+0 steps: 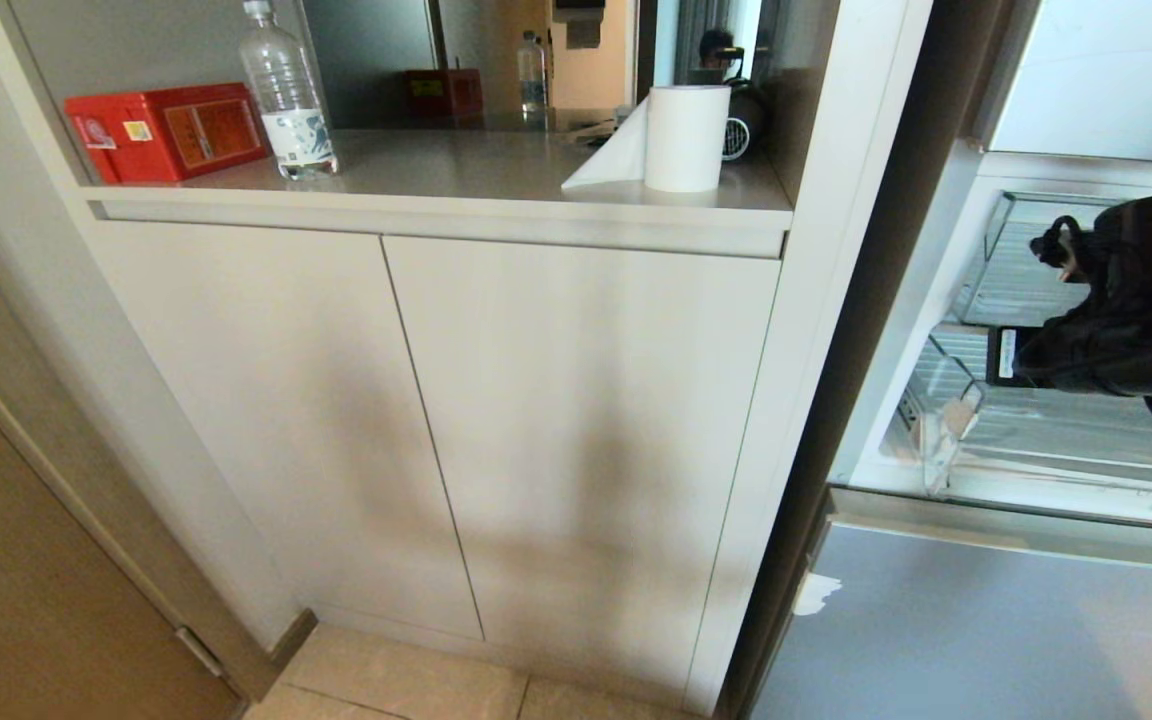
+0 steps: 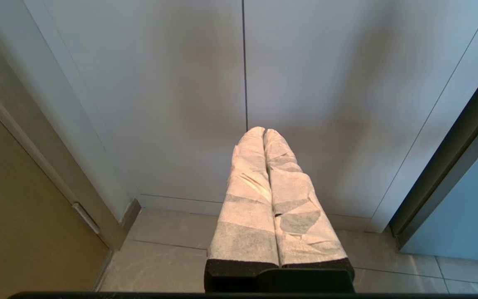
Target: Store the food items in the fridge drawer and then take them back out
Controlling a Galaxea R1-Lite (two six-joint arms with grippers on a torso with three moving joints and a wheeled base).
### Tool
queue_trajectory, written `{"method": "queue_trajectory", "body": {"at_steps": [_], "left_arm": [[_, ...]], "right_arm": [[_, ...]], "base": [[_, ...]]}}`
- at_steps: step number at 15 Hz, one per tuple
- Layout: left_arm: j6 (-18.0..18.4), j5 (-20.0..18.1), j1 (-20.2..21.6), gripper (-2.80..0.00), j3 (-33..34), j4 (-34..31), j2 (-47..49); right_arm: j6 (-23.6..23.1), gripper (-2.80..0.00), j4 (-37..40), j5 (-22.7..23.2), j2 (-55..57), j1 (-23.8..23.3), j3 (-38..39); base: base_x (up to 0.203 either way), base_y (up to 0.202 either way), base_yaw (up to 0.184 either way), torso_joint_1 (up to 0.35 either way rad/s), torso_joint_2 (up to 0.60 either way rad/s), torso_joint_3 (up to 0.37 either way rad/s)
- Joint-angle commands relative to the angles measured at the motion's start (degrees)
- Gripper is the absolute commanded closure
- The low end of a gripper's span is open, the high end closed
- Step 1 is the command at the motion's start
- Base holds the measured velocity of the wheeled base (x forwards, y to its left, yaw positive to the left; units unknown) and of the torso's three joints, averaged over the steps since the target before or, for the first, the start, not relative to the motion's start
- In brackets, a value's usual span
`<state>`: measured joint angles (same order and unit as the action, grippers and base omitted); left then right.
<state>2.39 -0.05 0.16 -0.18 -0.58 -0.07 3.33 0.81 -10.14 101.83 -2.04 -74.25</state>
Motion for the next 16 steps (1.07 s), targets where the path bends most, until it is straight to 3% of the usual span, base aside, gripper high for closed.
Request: {"method": "queue_trajectory", "body": {"at_steps": [1, 6, 10, 16], "left_arm": [[0.1, 0.0, 0.0, 0.00, 0.0, 0.0, 0.0], [0.0, 0.0, 0.0, 0.00, 0.0, 0.0, 0.0], [0.1, 0.0, 0.0, 0.00, 0.0, 0.0, 0.0], [0.0, 0.0, 0.0, 0.00, 0.0, 0.0, 0.0]], "right_arm": [[0.0, 0.00, 3.5, 0.0, 2.0, -0.3, -2.5], [-0.2, 0.00, 22.3, 0.3, 1.5, -0.8, -11.1], [-3.5, 0.00, 36.4, 5.0, -2.3, -3.7, -12.8], [-3.7, 0.00, 42.1, 11.3, -13.0, -6.7, -4.4]], "base": [[0.000, 0.000, 0.000, 0.000, 0.00, 0.000], [0.000, 0.000, 0.000, 0.000, 0.00, 0.000], [0.000, 0.000, 0.000, 0.000, 0.00, 0.000], [0.000, 0.000, 0.000, 0.000, 0.00, 0.000]]}}
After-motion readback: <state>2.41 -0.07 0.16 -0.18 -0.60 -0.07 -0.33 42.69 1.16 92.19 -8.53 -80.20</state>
